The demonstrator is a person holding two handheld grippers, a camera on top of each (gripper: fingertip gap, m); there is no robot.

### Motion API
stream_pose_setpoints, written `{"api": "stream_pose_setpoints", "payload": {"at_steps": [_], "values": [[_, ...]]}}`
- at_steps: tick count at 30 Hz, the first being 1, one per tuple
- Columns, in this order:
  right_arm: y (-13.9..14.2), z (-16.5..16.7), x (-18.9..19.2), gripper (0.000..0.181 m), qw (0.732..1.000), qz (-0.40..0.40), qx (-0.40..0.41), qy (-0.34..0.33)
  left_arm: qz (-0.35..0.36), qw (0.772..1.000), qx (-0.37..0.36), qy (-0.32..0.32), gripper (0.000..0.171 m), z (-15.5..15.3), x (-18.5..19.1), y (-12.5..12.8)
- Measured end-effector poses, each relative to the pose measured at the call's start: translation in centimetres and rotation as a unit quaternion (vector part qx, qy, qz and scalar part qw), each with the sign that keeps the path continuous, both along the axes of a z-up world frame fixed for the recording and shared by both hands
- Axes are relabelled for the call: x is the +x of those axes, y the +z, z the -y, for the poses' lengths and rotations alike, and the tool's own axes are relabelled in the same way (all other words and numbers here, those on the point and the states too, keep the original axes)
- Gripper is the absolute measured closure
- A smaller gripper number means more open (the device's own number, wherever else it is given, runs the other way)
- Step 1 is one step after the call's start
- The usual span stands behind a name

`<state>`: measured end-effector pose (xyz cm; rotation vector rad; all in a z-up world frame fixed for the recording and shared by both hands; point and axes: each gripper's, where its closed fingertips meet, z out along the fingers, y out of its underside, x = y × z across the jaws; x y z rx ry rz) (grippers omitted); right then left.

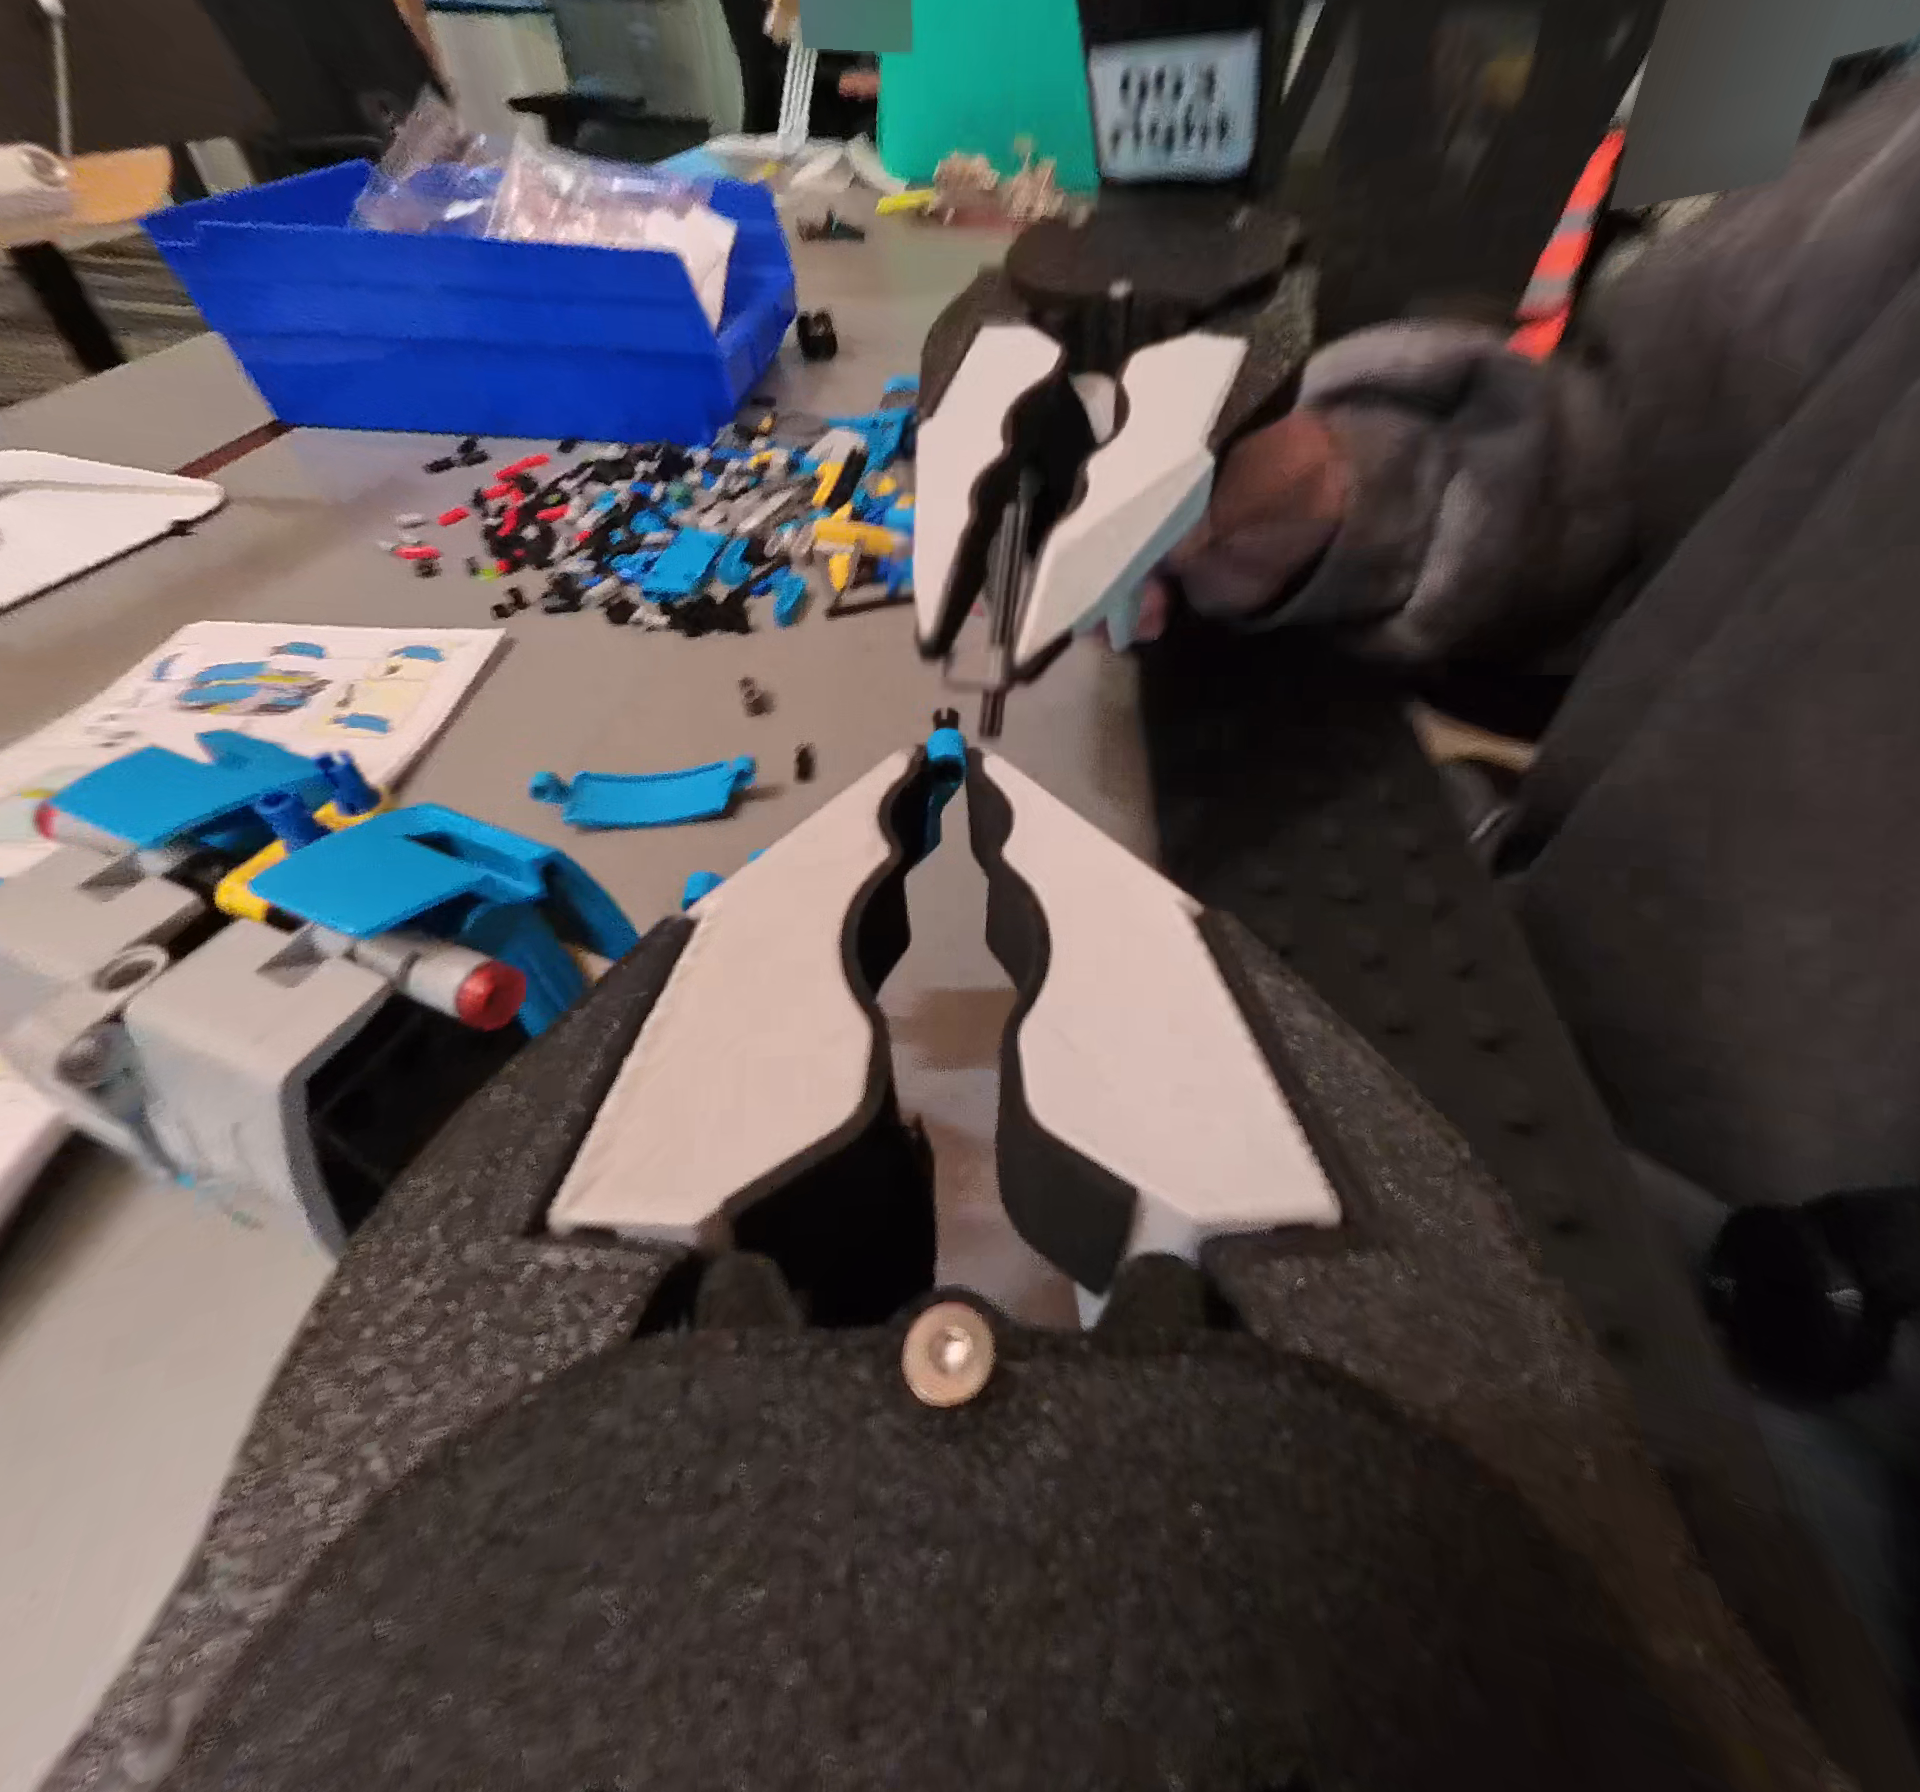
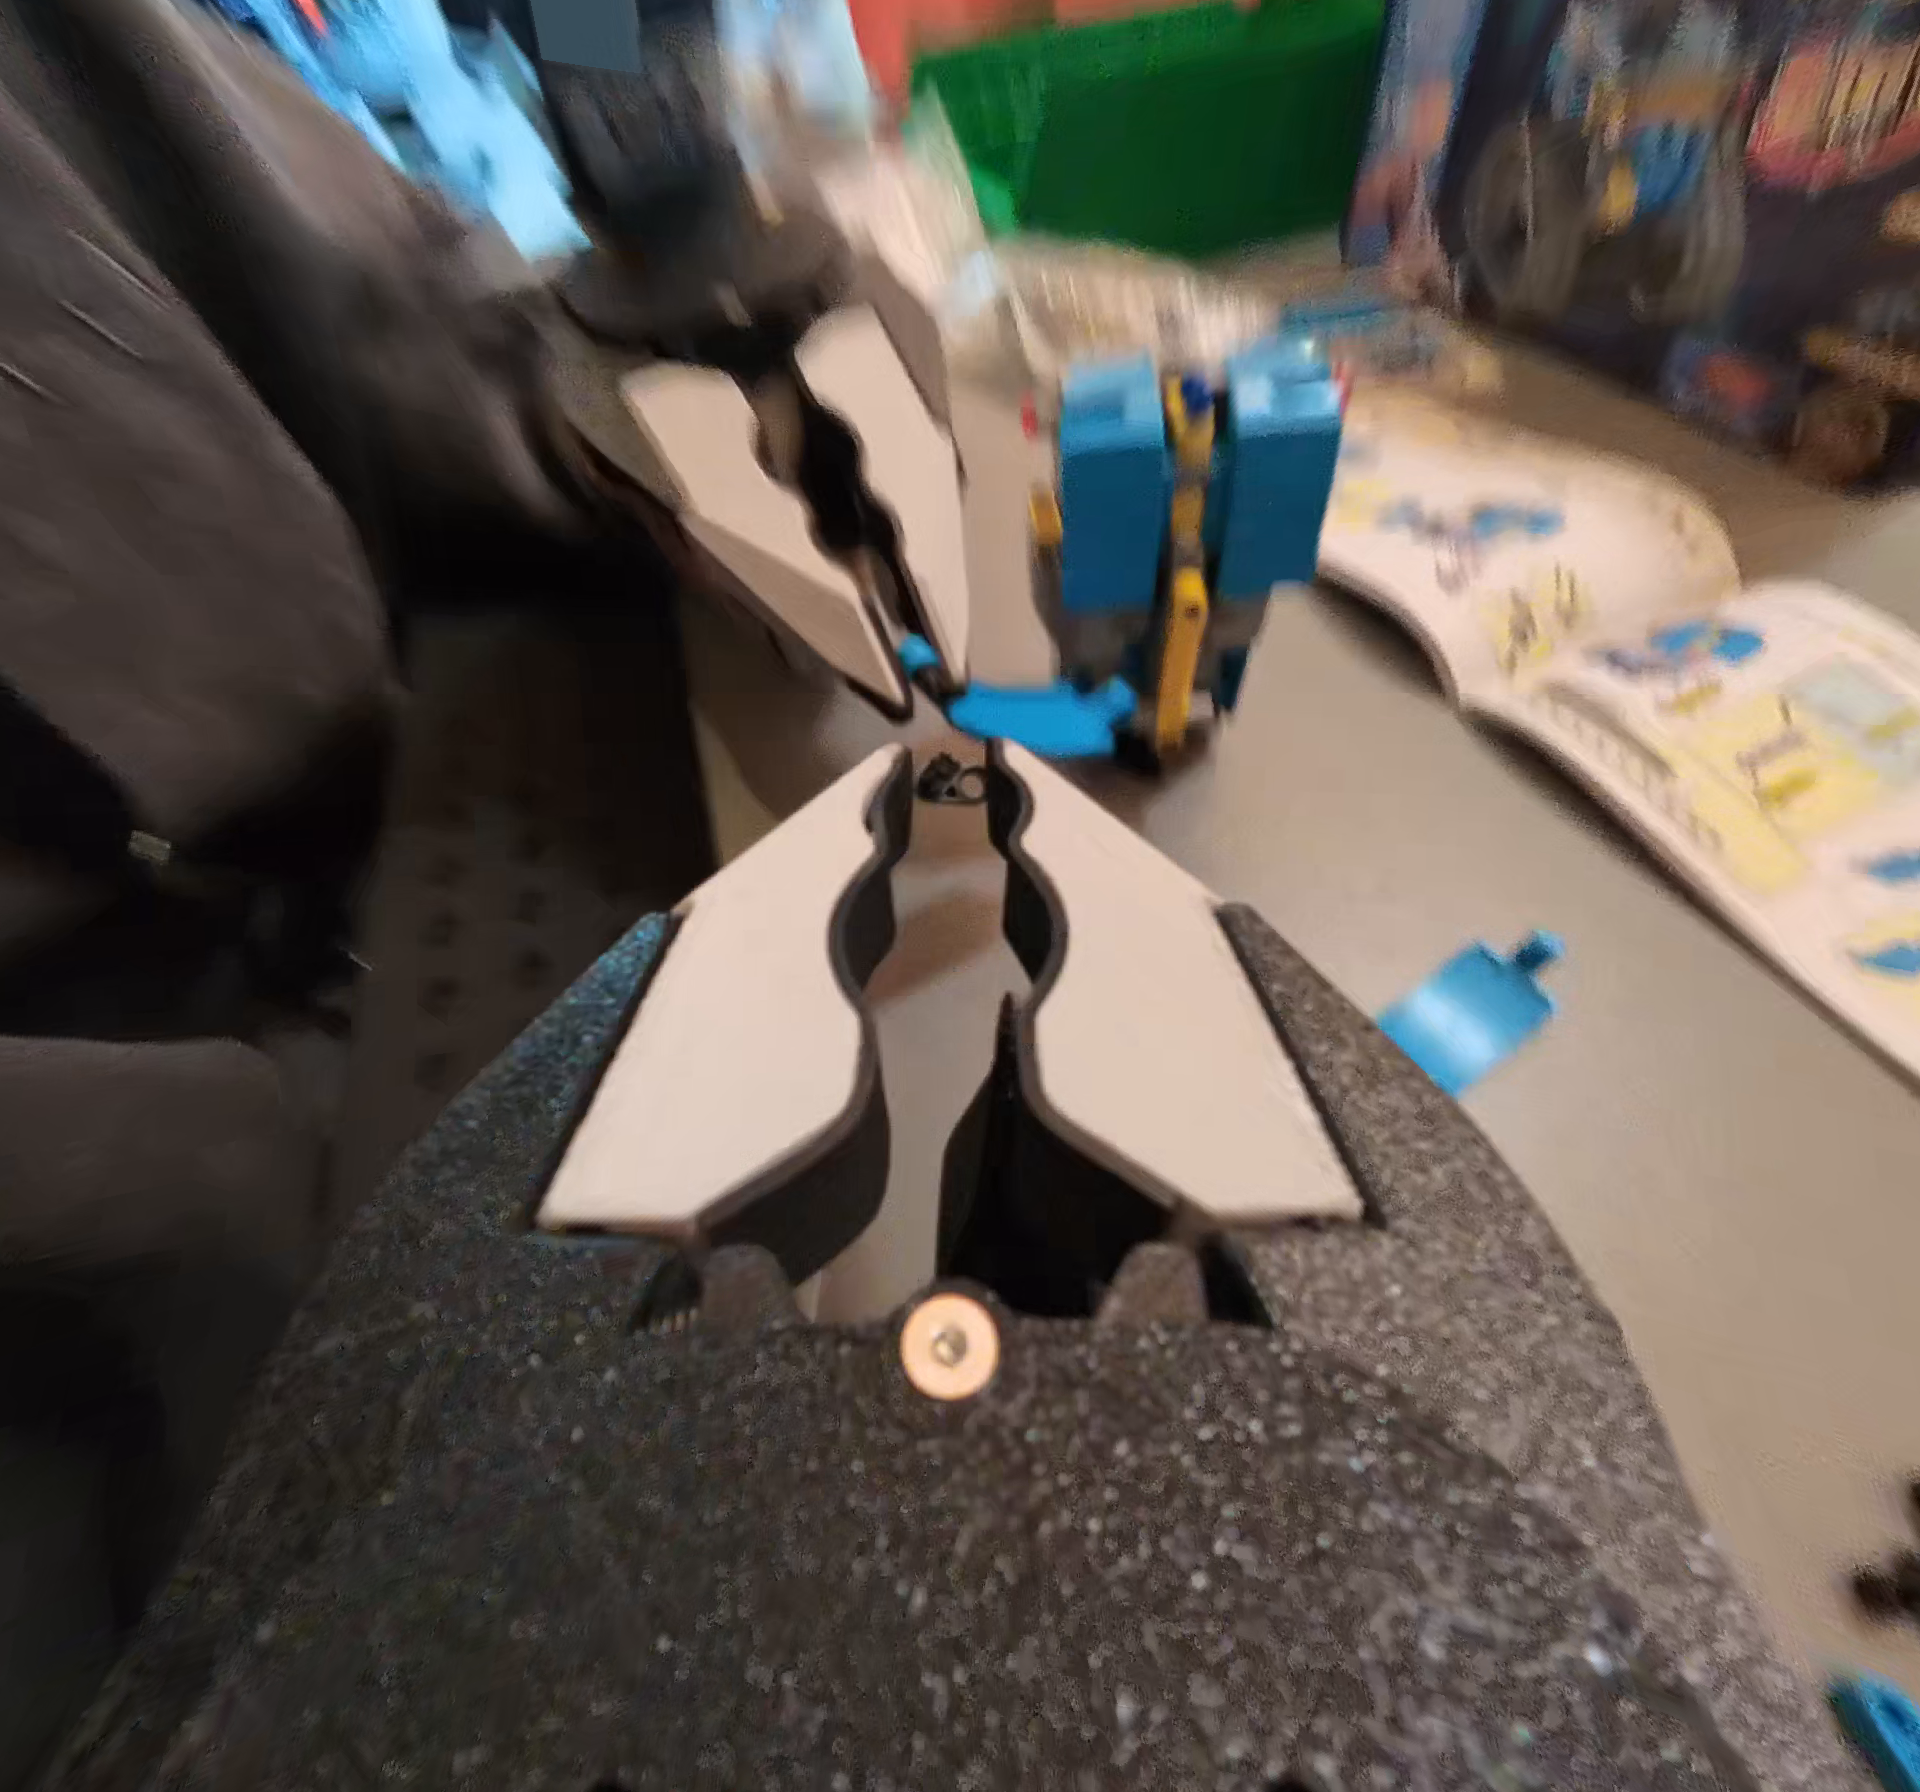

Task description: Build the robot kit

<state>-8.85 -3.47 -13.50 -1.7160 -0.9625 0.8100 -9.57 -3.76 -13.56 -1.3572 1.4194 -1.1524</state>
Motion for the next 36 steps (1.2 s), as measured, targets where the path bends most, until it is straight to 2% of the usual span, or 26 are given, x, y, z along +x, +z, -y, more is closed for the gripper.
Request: {"api": "stream_pose_setpoints", "payload": {"at_steps": [2,3,6,10,16,24,27,36], "values": [[3.4,0.9,0.3,0.178,0.994,-0.105,0.032,0.028,0.037,0.997,-0.057,-0.025,0.165,0.6,-0.1,1.5],[4.5,1.2,0.3,0.178,0.989,-0.132,0.057,0.04,0.051,0.994,-0.087,-0.042,0.165,1.0,-0.2,2.1],[4.9,1.5,-0.5,0.178,0.986,-0.14,0.075,0.049,0.078,0.983,-0.15,-0.068,0.166,1.4,-0.3,3.2],[4.5,1.3,-0.6,0.178,0.986,-0.151,0.038,0.053,0.071,0.985,-0.144,-0.066,0.165,1.3,-0.3,2.8],[6.0,1.6,-1.1,0.178,0.957,-0.27,-0.054,0.094,0.07,0.989,-0.109,-0.069,0.165,1.8,-0.1,2.7],[4.8,1.4,-1.9,0.177,0.972,-0.216,-0.028,0.085,0.076,0.984,-0.136,-0.081,0.166,2.0,-0.4,2.9],[4.6,1.1,-1.7,0.171,0.976,-0.206,-0.011,0.071,0.079,0.984,-0.138,-0.083,0.166,2.0,-0.5,3.0],[4.0,1.4,-1.6,0.174,0.975,-0.203,-0.047,0.082,0.072,0.986,-0.127,-0.074,0.166,1.8,-0.5,2.7]]}}
